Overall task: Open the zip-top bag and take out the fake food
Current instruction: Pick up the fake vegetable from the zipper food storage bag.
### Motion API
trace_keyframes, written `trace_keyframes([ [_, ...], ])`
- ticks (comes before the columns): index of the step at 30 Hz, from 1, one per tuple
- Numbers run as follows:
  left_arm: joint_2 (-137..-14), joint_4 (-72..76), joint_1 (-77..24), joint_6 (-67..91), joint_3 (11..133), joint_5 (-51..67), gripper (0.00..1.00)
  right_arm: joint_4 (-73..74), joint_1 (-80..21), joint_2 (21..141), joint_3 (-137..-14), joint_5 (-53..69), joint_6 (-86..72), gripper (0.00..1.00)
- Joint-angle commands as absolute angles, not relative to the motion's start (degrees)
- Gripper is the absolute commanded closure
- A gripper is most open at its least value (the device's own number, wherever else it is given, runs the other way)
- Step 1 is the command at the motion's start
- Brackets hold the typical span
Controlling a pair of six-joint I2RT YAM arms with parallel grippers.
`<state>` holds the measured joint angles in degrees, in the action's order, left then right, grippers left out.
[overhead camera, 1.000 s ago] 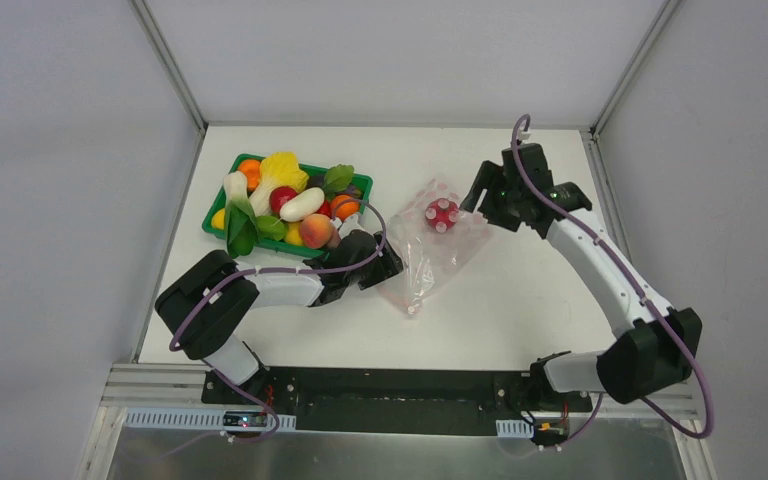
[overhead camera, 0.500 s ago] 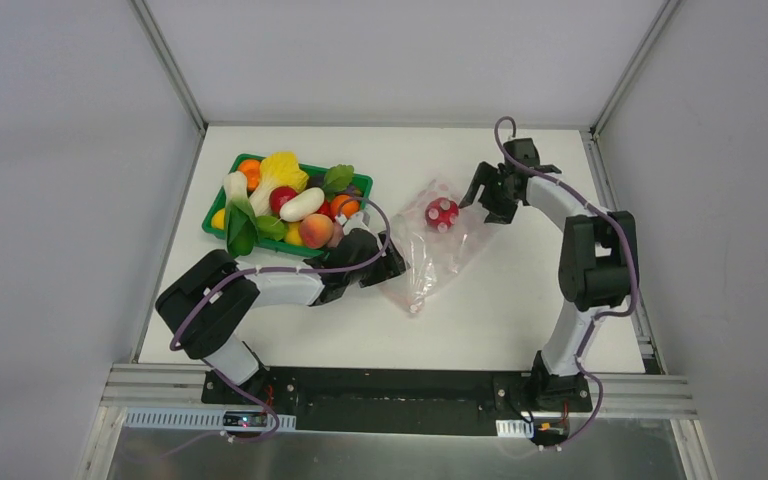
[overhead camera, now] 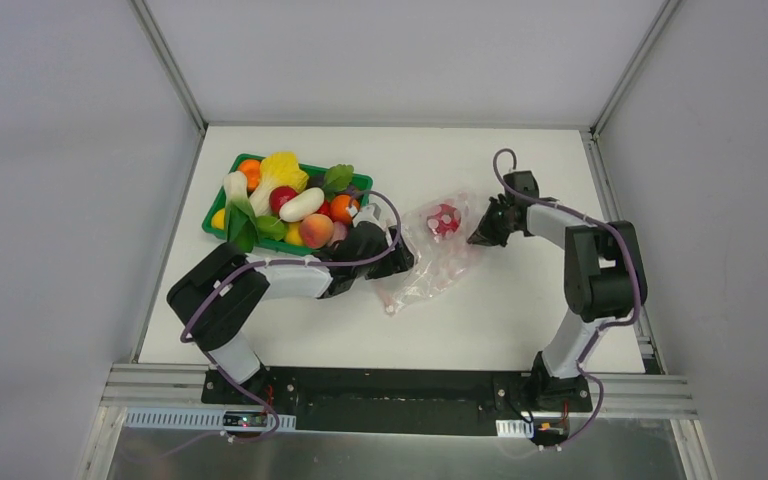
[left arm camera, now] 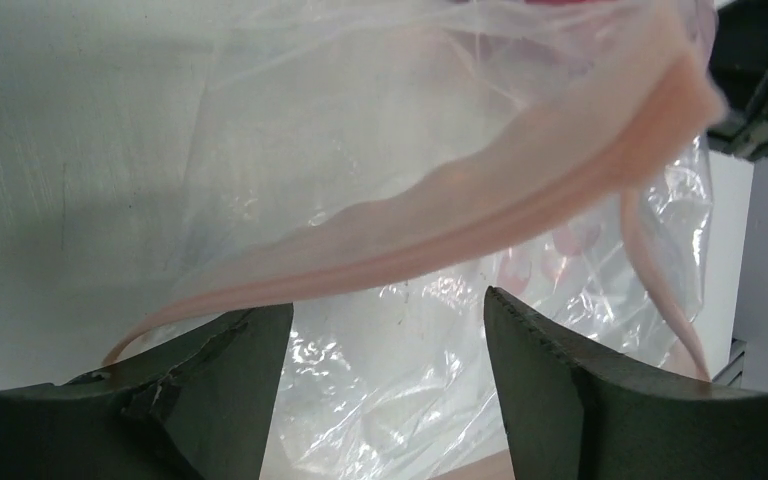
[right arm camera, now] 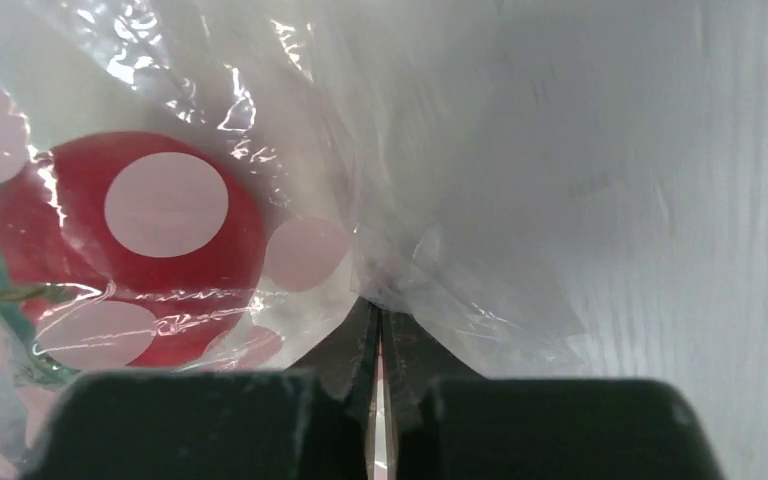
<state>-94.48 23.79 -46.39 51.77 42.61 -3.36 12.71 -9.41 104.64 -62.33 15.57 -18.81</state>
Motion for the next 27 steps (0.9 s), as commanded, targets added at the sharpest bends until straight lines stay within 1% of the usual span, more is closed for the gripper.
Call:
trace_keyframes([
  [1, -95.8, 26.9, -45.9, 49.5, 44.0, -3.4, 0.27, 12.6, -10.7, 95.2, -55.9, 16.2, -21.3, 1.00],
  [9, -98.3, 42.2, -45.9, 50.1, 39.0, -0.1, 0.26, 15.2, -14.4, 78.9, -49.8, 13.5, -22.8, 1.00],
  [17, -99.6, 58.4, -45.9, 51.4, 32.3, 0.7, 0.22, 16.1, -14.9, 63.8, -44.3, 12.6, -24.0, 1.00],
  [19, -99.6, 60.1, -45.9, 51.4, 31.3, 0.4, 0.21, 15.9, -14.9, 61.2, -42.8, 11.3, -24.4, 1.00],
  [22, -99.9, 59.2, -45.9, 51.3, 31.6, 0.4, 0.20, 16.9, -14.9, 60.7, -41.6, 9.6, -24.4, 1.00],
  [23, -99.8, 58.8, -45.9, 51.4, 31.7, 0.4, 0.18, 17.4, -14.9, 61.0, -41.2, 9.6, -24.6, 1.00],
  [27, -99.8, 60.3, -45.9, 51.2, 31.1, 0.8, 0.15, 17.6, -14.9, 59.0, -40.6, 12.8, -26.0, 1.00],
])
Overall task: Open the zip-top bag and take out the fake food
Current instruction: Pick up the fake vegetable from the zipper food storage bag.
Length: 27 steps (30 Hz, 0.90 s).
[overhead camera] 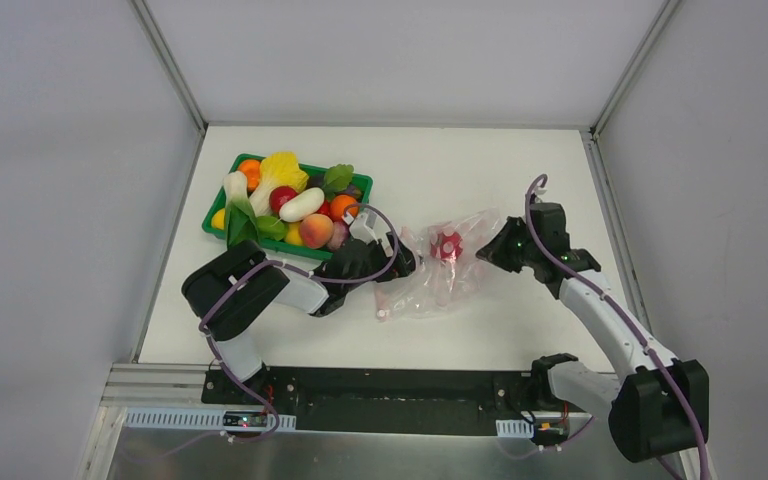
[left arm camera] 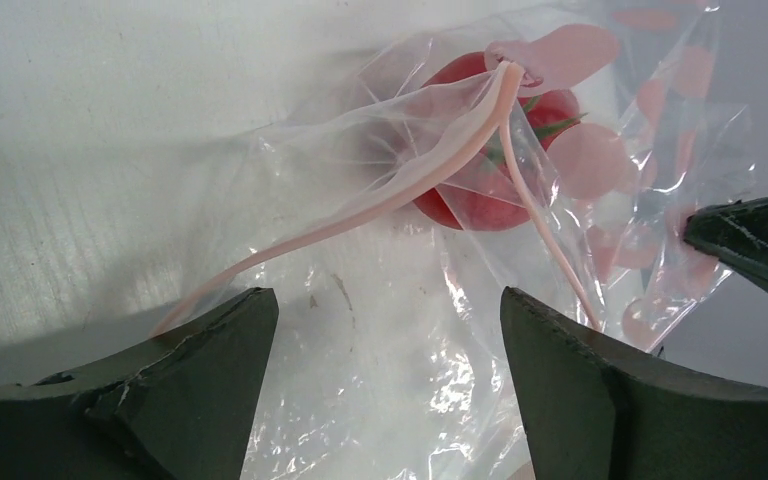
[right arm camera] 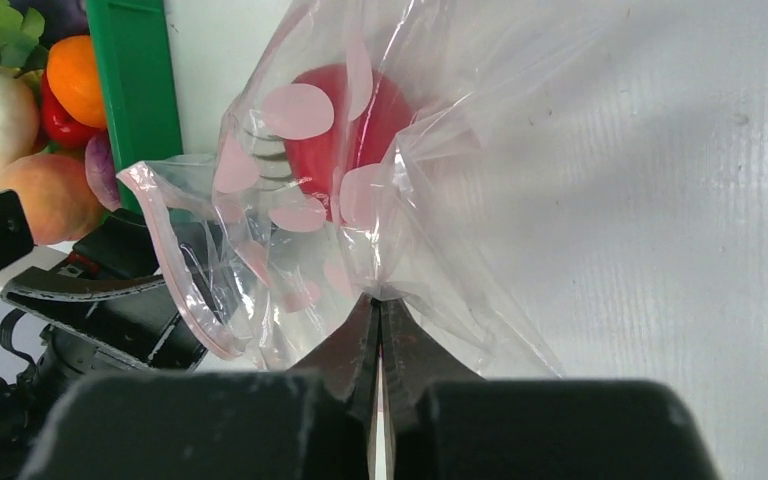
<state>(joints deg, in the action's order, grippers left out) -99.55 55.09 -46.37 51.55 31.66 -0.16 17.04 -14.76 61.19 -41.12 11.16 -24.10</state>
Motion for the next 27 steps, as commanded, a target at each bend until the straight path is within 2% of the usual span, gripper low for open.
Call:
trace_keyframes([
  [1, -99.8, 61.2, -45.9, 51.2, 30.9, 1.2, 0.15, 17.1, -14.9, 57.5, -40.6, 14.2, -26.2, 1.00],
  [4, -100.1, 65.6, -45.9, 52.3, 29.8, 2.0, 0.15, 19.4, -14.9, 53.8, -41.6, 9.8, -27.1, 0.99],
  [5, -100.2, 67.9, -45.8, 53.0, 29.2, 2.2, 0.15, 21.7, -14.9, 53.6, -42.4, 6.9, -26.7, 0.96],
  [10, -100.1, 68.5, -45.5, 53.6, 29.3, 4.9, 0.14, 32.0, -14.8, 54.9, -44.6, -7.4, -27.7, 0.48],
  [13, -100.3, 67.1, -45.5, 53.6, 29.7, 5.7, 0.15, 34.0, -14.8, 55.2, -46.8, -9.6, -27.4, 0.32],
  [16, -99.9, 64.9, -45.5, 52.6, 30.3, 6.1, 0.15, 34.8, -14.8, 56.1, -50.3, -11.4, -26.6, 0.27],
  [22, -98.9, 58.9, -45.8, 49.3, 32.2, 7.7, 0.16, 33.5, -14.8, 61.3, -55.8, -13.4, -23.6, 0.26],
  [27, -99.7, 57.5, -46.0, 48.5, 33.1, 8.8, 0.17, 32.0, -13.8, 70.0, -59.7, -14.0, -23.1, 0.25],
])
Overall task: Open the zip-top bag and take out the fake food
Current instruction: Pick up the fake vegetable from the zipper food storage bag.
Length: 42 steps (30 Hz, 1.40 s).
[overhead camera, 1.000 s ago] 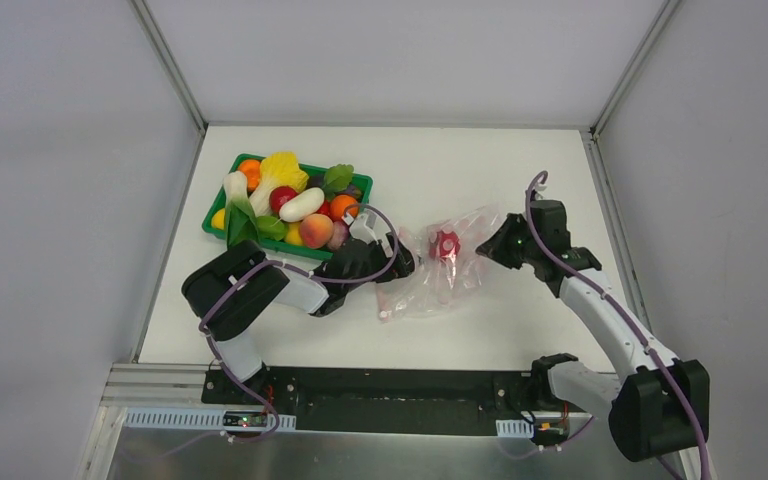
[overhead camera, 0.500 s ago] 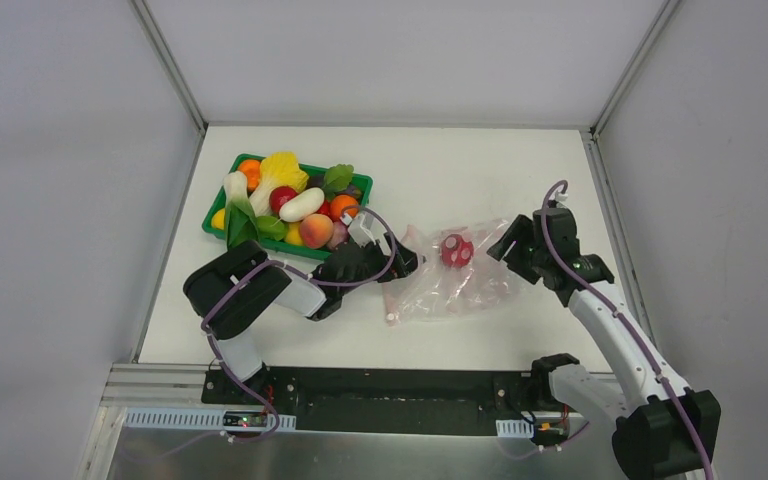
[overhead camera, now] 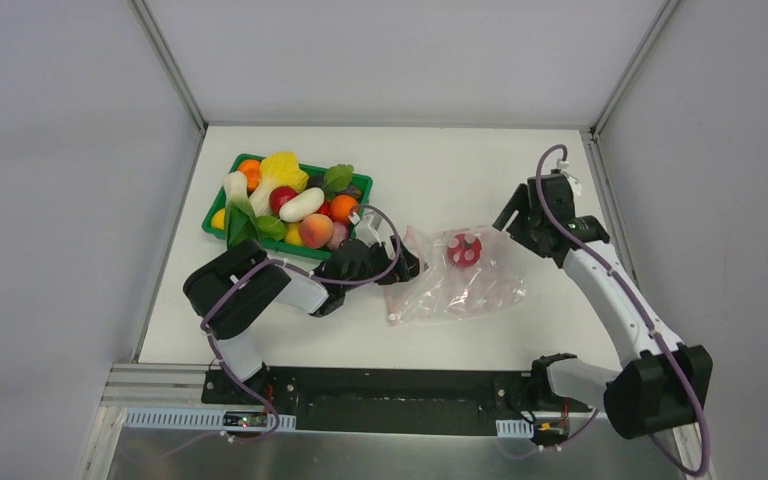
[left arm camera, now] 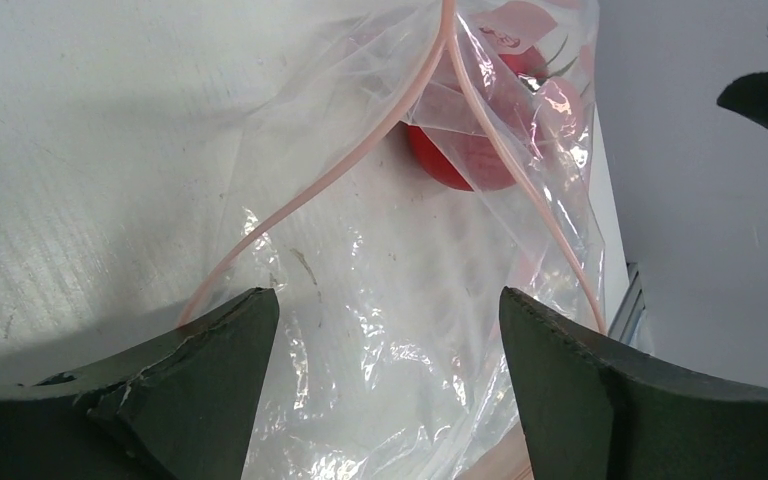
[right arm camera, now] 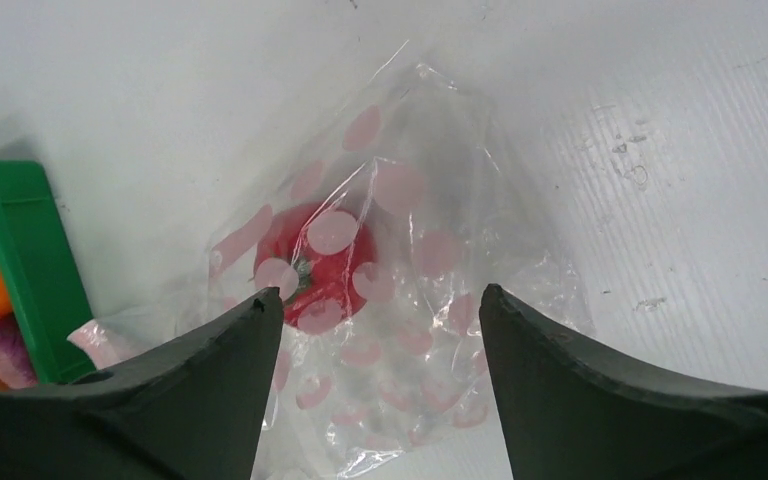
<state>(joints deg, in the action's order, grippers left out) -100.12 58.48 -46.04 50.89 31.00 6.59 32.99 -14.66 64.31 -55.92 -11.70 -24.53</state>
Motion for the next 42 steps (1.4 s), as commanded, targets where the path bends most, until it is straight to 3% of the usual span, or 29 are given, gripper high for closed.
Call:
trace_keyframes([
  [1, -99.9, 57.1, -46.0, 48.2, 33.3, 8.9, 0.17, 31.3, -13.7, 71.5, -60.1, -14.1, -23.4, 0.24],
  [12, -101.7, 54.4, -46.7, 43.8, 34.4, 10.8, 0.17, 24.5, -13.5, 86.8, -61.4, -15.1, -25.5, 0.20],
  [17, -102.1, 53.5, -46.8, 43.6, 34.2, 10.6, 0.18, 21.6, -13.4, 90.0, -61.2, -14.4, -25.1, 0.25],
  [21, -102.5, 52.8, -46.8, 43.4, 34.5, 10.5, 0.18, 19.4, -13.1, 91.5, -60.3, -11.9, -24.9, 0.43],
  [28, -102.1, 52.0, -46.8, 43.2, 34.4, 10.0, 0.18, 19.0, -12.9, 89.7, -59.1, -9.6, -24.5, 0.98],
  [42, -104.5, 64.5, -46.8, 45.6, 31.4, 11.1, 0.17, 20.7, -12.7, 68.5, -56.1, 2.1, -25.0, 1.00],
])
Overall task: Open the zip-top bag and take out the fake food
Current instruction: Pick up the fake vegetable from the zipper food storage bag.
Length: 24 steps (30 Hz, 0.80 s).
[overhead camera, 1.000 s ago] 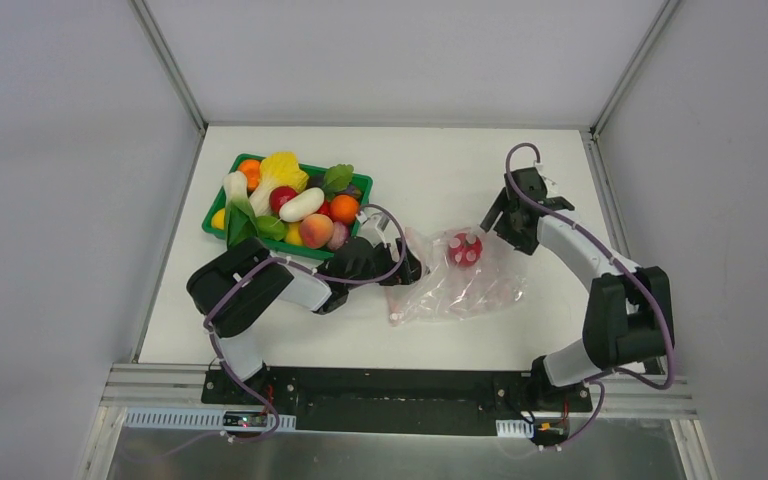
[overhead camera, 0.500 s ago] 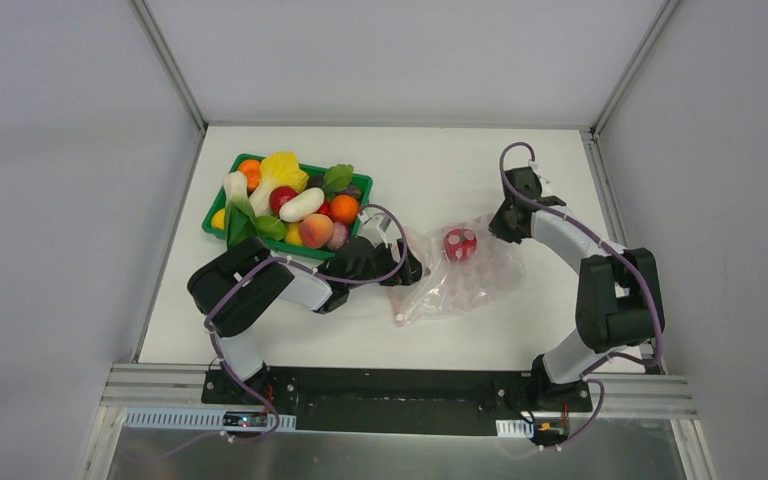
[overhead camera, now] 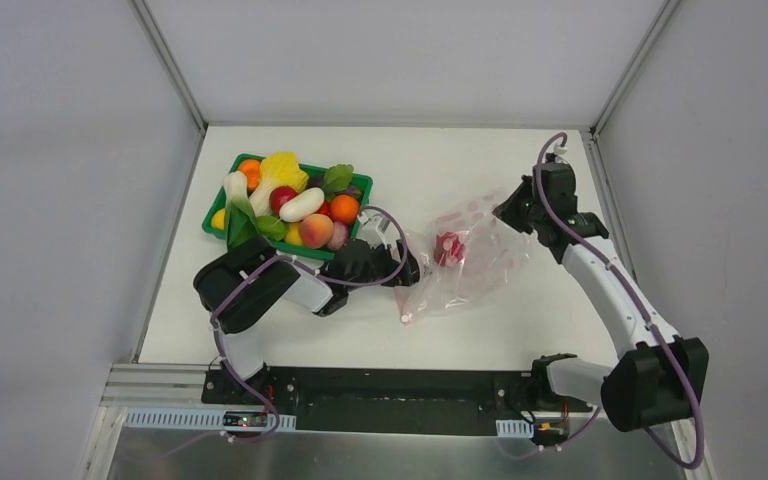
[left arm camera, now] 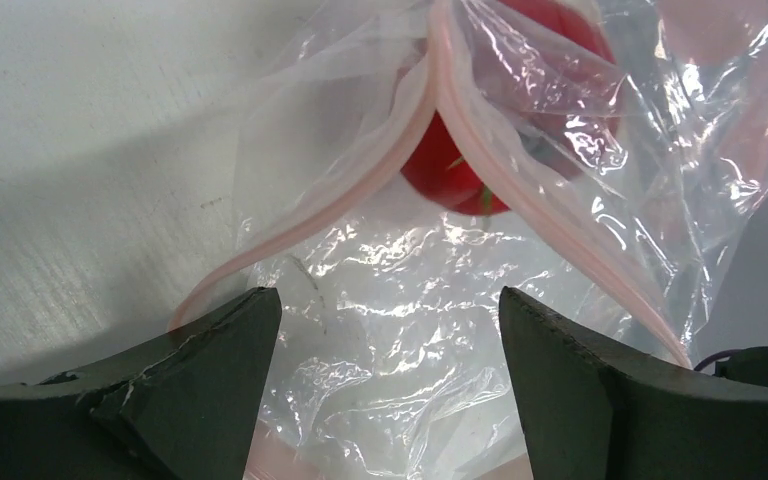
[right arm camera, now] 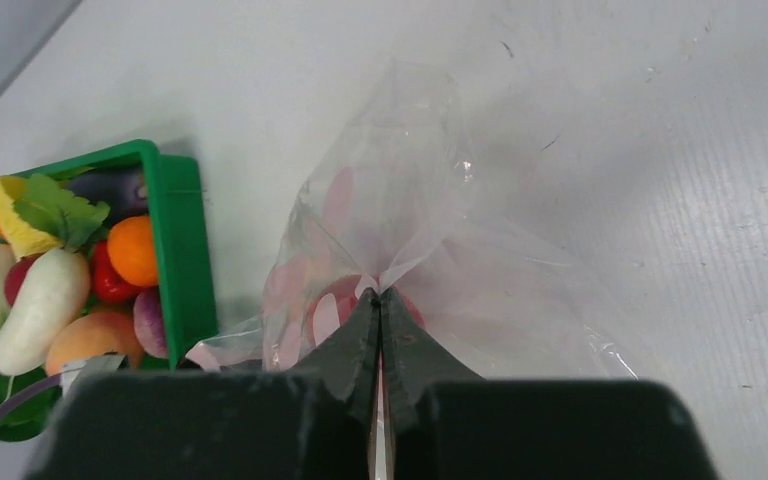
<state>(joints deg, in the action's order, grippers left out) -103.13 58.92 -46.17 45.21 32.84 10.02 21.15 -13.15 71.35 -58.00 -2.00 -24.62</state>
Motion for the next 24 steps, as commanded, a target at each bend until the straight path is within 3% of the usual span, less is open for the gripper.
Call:
trace_keyframes([
  [1, -104.8, 65.5, -46.7, 45.7, 31.4, 11.3, 0.16, 20.7, -12.7, 68.4, -55.8, 2.3, -25.2, 1.00],
  [15, -103.5, 66.4, -48.7, 45.6, 32.2, 10.5, 0.08, 19.8, -12.7, 68.4, -50.4, 5.5, -28.3, 1.00],
  [24, -102.7, 69.1, -48.9, 47.9, 34.9, 8.1, 0.08, 23.5, -12.7, 65.6, -53.1, 7.5, -28.4, 1.00],
])
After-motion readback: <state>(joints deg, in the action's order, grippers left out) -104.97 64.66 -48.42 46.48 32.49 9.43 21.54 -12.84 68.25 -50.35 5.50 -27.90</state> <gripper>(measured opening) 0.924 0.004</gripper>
